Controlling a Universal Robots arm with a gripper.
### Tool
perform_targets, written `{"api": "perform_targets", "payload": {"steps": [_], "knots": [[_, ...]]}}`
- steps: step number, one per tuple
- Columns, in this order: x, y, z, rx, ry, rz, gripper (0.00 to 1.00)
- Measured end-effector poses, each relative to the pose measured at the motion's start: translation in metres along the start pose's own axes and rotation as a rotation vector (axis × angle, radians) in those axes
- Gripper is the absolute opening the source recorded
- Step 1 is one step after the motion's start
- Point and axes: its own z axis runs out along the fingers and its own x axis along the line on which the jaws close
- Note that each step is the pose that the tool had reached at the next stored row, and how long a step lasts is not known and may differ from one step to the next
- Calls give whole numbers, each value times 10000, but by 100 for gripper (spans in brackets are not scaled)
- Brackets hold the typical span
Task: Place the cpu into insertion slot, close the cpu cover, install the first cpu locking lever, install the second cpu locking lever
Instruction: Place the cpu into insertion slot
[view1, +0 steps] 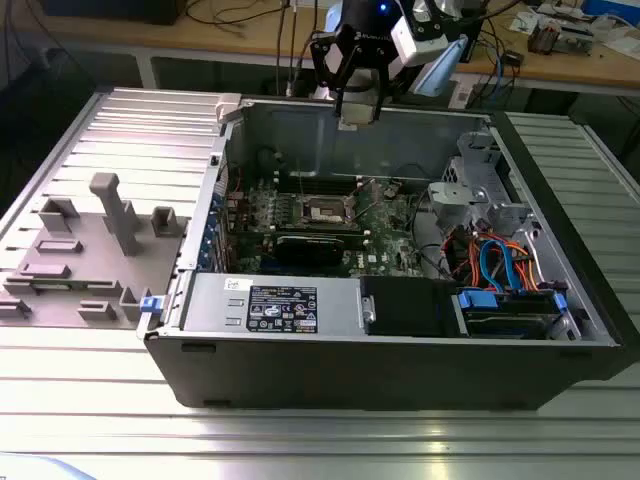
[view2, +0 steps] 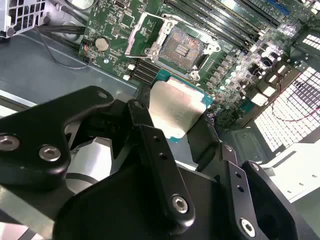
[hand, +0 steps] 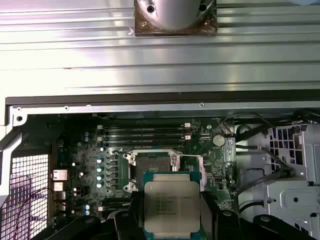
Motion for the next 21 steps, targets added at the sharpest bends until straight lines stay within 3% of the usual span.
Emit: {"api": "perform_targets", "payload": {"steps": [21], "knots": [[0, 0, 0, -2, -10, 107, 54]]}}
